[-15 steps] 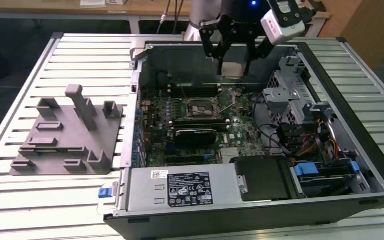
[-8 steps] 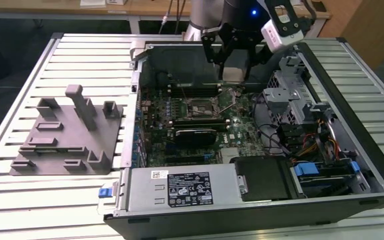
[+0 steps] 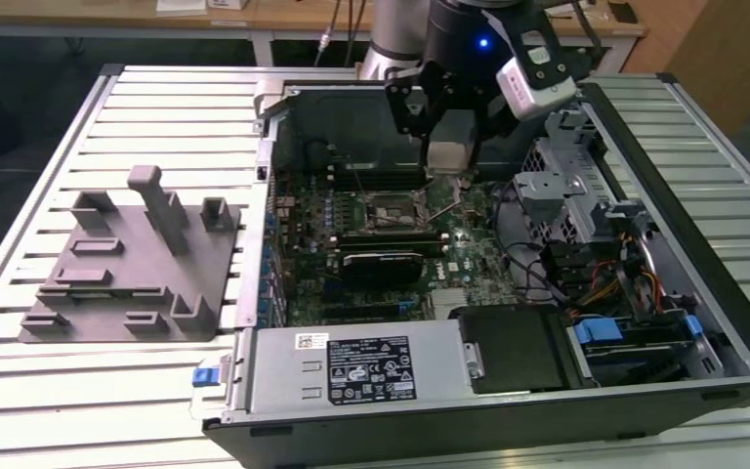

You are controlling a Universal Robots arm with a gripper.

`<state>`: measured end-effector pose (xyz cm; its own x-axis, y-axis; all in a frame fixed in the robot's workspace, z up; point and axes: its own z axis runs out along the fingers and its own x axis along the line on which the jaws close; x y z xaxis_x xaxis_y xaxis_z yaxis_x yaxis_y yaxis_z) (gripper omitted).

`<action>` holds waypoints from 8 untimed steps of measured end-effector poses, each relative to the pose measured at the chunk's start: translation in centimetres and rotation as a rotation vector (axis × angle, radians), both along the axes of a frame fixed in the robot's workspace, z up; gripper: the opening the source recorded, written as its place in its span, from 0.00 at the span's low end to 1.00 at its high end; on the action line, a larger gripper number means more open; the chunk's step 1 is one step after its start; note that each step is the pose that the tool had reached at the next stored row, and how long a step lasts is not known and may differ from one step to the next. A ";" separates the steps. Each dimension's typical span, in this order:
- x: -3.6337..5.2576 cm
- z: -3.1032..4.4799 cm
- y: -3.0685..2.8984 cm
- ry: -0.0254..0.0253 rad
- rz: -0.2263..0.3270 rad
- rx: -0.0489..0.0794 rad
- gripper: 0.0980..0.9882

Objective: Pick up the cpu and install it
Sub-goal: 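Pick up the cpu and move it towards the insertion slot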

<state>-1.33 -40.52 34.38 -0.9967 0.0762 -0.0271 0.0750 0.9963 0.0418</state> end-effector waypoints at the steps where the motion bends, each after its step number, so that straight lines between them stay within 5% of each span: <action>1: -0.14 -0.18 0.01 0.0000 0.000 0.000 0.50; 8: -0.90 -1.45 0.12 0.0000 0.000 -0.001 0.50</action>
